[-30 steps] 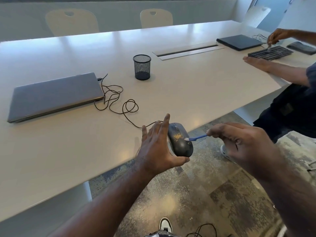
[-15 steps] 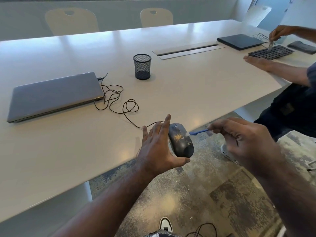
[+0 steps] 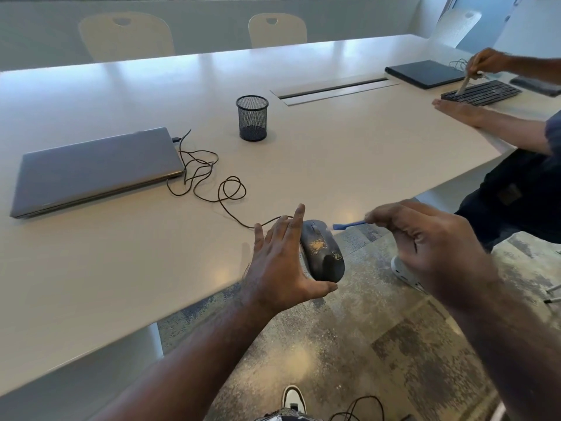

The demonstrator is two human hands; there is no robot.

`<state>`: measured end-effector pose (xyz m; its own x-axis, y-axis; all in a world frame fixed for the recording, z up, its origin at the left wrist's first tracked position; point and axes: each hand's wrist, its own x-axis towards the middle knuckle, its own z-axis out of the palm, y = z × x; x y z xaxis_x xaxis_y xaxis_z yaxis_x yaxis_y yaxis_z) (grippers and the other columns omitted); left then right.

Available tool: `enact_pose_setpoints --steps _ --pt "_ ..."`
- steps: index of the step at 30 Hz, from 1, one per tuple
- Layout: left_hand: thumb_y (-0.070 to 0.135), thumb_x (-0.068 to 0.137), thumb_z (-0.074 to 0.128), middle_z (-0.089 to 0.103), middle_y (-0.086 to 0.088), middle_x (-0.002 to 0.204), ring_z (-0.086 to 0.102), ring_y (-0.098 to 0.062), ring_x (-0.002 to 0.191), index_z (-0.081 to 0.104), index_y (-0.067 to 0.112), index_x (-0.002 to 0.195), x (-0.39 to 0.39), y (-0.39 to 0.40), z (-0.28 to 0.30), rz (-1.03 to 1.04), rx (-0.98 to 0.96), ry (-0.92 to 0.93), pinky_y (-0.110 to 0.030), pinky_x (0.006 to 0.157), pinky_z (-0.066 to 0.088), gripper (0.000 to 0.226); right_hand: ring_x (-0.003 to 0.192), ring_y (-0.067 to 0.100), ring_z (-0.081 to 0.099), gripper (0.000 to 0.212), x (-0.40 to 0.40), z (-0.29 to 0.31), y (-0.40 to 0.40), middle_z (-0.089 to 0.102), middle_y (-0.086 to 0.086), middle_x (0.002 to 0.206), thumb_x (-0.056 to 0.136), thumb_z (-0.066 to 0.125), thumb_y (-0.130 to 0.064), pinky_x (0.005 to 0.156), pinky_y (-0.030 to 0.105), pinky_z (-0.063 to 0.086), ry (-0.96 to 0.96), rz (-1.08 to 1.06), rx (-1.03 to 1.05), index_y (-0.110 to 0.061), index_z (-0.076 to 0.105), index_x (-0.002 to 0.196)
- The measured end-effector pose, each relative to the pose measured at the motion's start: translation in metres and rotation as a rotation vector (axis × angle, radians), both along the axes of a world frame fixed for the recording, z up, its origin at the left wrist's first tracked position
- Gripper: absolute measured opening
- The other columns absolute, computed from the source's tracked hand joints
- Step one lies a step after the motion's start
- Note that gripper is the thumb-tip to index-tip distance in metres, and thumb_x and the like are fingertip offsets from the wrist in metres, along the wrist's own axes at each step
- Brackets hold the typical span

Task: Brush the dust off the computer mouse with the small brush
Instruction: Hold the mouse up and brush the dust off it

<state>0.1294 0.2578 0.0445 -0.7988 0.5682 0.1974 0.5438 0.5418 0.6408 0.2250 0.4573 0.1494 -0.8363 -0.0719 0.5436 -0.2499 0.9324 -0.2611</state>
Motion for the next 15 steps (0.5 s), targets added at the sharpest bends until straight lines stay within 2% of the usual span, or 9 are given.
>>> enact_pose_setpoints --steps 5,10,15 --pt "0.079 0.055 0.071 0.022 -0.001 0.162 0.01 -0.016 0.153 -0.016 0.037 0.154 -0.0019 0.0003 0.0015 -0.007 -0.002 0.004 -0.051 0.122 -0.012 0.139 0.078 0.02 0.07 0.032 0.0015 0.0 -0.0074 0.074 -0.001 0.098 0.08 0.068 0.006 0.064 0.04 0.06 -0.12 0.028 0.065 -0.014 0.074 0.104" --pt "0.077 0.054 0.073 0.023 0.001 0.162 0.011 -0.015 0.152 -0.014 0.036 0.154 -0.002 -0.0004 -0.0004 -0.002 -0.01 -0.008 -0.052 0.122 -0.011 0.139 0.074 0.019 0.069 0.031 0.0016 0.005 -0.0039 0.074 0.0 0.094 0.079 0.07 0.008 0.062 0.036 0.059 -0.033 0.016 0.083 -0.012 0.074 0.101" --pt "0.078 0.055 0.073 0.021 0.0 0.163 0.009 -0.016 0.153 -0.017 0.039 0.153 -0.0005 0.002 0.0008 -0.022 0.005 -0.012 -0.05 0.122 -0.012 0.138 0.085 0.024 0.071 0.032 -0.0016 0.0041 -0.0113 0.074 0.002 0.105 0.081 0.069 0.007 0.068 0.041 0.059 -0.106 0.093 0.116 -0.011 0.074 0.106"
